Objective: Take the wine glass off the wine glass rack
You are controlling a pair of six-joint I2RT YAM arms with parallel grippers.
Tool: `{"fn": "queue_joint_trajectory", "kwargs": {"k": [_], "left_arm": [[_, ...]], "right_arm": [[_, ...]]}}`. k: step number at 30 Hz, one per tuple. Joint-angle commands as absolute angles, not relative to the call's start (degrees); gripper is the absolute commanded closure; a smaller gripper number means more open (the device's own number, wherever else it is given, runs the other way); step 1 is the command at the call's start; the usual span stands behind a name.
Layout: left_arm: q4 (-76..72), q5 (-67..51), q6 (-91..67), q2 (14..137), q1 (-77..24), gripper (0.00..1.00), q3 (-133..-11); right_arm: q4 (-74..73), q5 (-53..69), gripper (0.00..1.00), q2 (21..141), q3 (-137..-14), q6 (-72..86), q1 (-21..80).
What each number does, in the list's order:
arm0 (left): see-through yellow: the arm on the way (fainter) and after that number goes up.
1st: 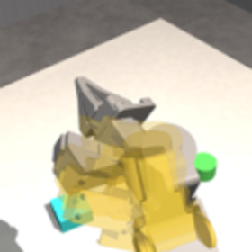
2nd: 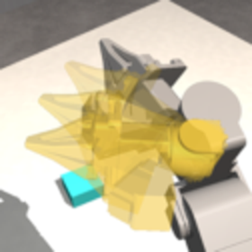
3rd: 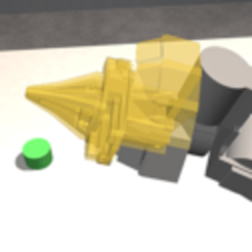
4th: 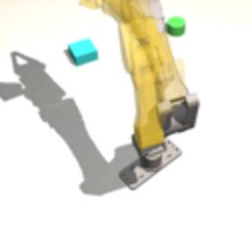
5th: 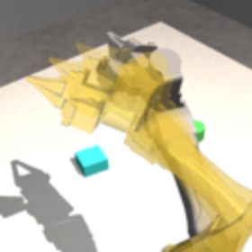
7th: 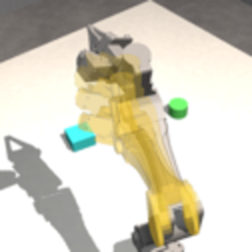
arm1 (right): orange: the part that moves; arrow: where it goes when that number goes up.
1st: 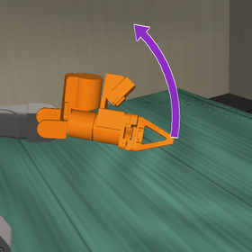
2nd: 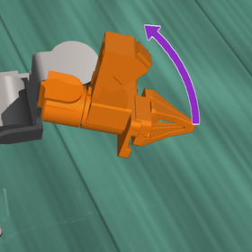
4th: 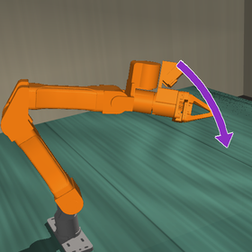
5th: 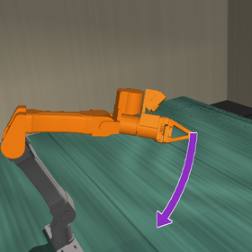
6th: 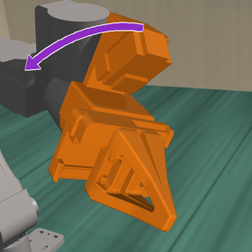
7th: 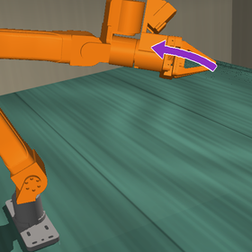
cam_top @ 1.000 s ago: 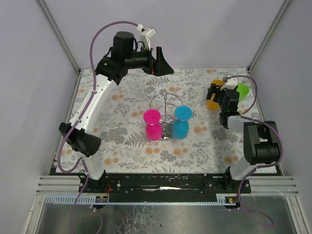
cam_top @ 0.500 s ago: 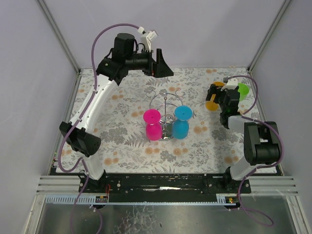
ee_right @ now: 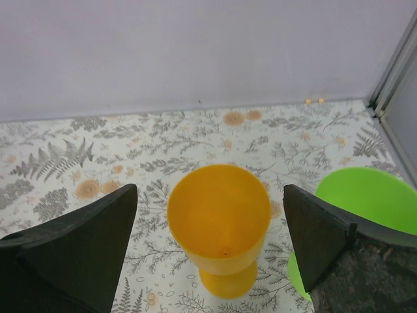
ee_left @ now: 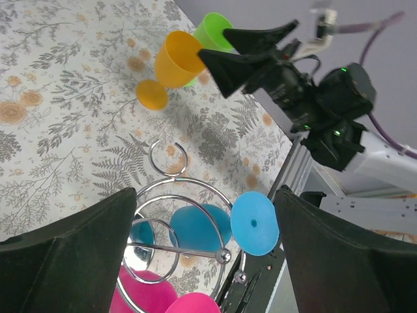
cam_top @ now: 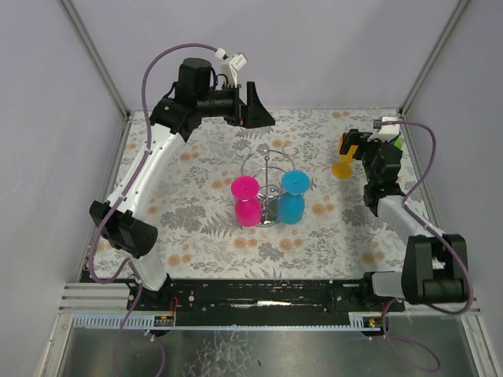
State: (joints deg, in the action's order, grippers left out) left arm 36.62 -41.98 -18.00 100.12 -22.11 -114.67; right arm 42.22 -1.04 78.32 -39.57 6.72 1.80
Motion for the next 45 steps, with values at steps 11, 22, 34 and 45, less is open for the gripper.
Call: {"fn": "queue_joint_trajectory", "kwargs": {"k": [11,22,34,45], "left_arm": [[26.6,-55.6,-43.2,80.8,-4.9,0.14,-84.9],[22.0,-62.3,-50.0,72.0,-4.6,0.24,-62.7],[18.5,-64.9,-50.7,74.5,-7.5,0.36,-58.3],[9.8,-63.2,-56.7,74.3,-10.7,0.58,-54.7]], "right_arm": [[2.4,-2.7,0.01,52.7,-56.6,10.4,1.1],[-8.3,-1.1,0.01,44.8,-57.6,11.1,1.1],[-8.4,-0.4,0.01,44.2,-57.2,11.3,1.1],[-8.2,-0.1,0.01,45.0,-57.6,10.2,1.1]]}}
